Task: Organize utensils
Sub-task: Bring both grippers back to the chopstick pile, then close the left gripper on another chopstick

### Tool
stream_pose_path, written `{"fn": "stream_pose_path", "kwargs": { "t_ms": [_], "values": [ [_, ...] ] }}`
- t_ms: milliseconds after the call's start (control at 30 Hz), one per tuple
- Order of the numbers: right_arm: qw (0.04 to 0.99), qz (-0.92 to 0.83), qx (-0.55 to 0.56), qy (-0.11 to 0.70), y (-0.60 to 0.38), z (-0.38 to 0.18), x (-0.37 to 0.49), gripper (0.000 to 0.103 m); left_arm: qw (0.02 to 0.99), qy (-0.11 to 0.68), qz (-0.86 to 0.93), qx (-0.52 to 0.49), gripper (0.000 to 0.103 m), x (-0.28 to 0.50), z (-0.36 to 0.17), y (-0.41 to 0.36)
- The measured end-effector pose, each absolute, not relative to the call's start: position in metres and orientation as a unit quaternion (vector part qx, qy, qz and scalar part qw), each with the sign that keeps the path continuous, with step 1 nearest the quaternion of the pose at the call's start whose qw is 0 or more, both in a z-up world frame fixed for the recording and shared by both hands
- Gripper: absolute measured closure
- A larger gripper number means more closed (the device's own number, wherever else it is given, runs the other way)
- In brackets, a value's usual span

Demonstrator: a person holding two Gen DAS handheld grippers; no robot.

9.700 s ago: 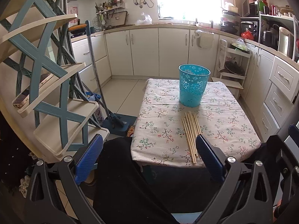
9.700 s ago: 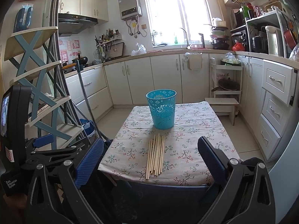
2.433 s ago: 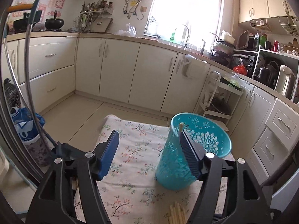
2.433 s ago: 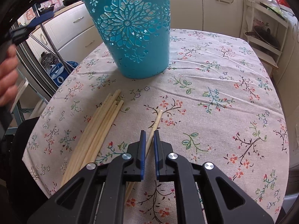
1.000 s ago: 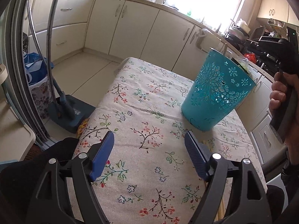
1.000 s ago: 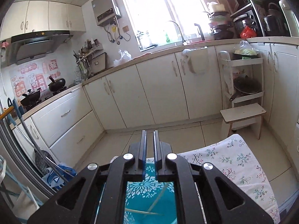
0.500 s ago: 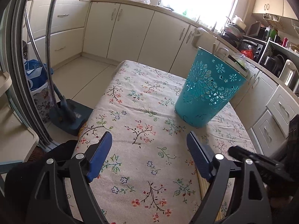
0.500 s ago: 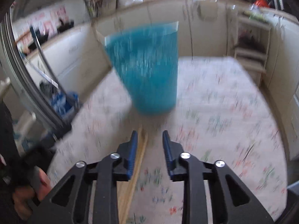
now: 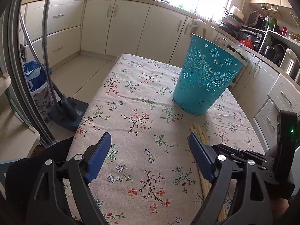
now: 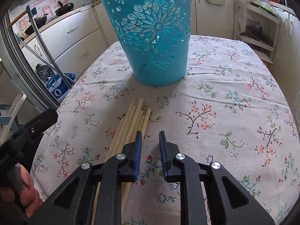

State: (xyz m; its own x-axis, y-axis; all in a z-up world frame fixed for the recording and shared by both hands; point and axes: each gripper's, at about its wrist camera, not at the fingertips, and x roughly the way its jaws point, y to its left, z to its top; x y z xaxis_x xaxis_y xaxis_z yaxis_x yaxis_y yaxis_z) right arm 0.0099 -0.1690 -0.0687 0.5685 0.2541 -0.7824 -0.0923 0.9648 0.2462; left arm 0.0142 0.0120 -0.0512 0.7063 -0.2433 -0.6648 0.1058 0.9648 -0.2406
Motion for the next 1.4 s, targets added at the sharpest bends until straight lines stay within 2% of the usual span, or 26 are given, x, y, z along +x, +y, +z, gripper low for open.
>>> {"fn": "stream_pose_path", "kwargs": {
  "t_ms": [433,533,800,1033,1400],
  "values": [
    [0.883,0.100,0.039,0.456,-0.155,-0.070,0.012,0.084,0.912,0.388,-0.111,-0.074,0.022,0.012,-0.056,-0.007],
    [0.880,0.105,0.034,0.462,-0.163,-0.069,0.011,0.092,0.906,0.402,-0.113,-0.064,0.022,0.014,-0.060,-0.014],
    [0.884,0.094,0.049,0.456,-0.198,-0.072,0.003,0.093,0.880,0.461,-0.113,-0.014,0.022,0.028,-0.078,-0.046],
    [0.886,0.102,0.064,0.447,-0.203,-0.072,0.001,0.093,0.878,0.466,-0.095,0.045,0.022,0.029,-0.081,-0.063],
    [0.886,0.109,0.082,0.444,-0.208,-0.073,0.000,0.093,0.872,0.476,-0.093,0.058,0.024,0.034,-0.080,-0.063]
  ]
}}
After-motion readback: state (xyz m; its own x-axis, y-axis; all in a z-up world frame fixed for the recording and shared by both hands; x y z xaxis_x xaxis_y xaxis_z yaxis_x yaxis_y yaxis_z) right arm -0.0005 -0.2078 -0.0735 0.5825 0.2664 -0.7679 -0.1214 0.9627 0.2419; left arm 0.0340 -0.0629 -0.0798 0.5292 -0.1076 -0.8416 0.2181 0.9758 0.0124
